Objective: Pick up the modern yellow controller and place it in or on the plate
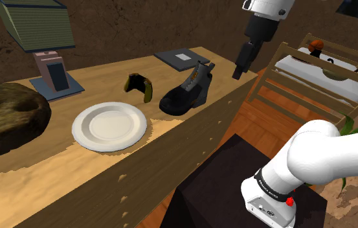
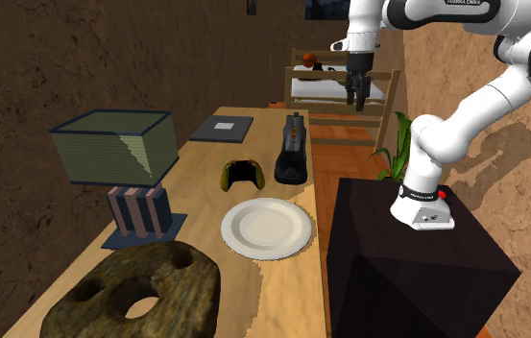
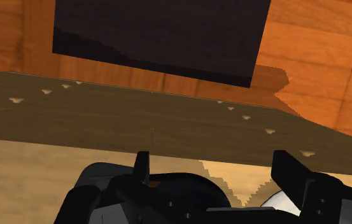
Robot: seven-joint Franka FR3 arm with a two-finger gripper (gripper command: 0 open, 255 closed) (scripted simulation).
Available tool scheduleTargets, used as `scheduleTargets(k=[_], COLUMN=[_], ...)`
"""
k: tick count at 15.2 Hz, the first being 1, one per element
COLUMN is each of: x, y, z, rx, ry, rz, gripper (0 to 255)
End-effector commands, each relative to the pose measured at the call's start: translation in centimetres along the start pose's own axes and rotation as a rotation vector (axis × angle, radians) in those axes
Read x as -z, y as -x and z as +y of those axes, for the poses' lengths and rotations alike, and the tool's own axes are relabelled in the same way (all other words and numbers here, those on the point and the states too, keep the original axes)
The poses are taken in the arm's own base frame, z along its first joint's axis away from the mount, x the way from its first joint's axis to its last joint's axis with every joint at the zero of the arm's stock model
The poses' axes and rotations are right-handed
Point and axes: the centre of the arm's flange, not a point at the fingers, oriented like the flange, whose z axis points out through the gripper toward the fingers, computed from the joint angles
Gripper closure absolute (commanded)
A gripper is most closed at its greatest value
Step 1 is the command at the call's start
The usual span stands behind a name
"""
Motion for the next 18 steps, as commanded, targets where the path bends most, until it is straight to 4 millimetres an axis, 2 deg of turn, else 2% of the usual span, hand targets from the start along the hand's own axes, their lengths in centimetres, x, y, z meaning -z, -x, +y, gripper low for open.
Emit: scheduleTargets(k=[1, 18], x=[0.0, -8.8], y=[0.0, -19.3], z=[0.0, -4.0], rx=[0.000, 0.046], ry=[0.000, 0.045], rz=[0.000, 0.066], gripper=[0, 0])
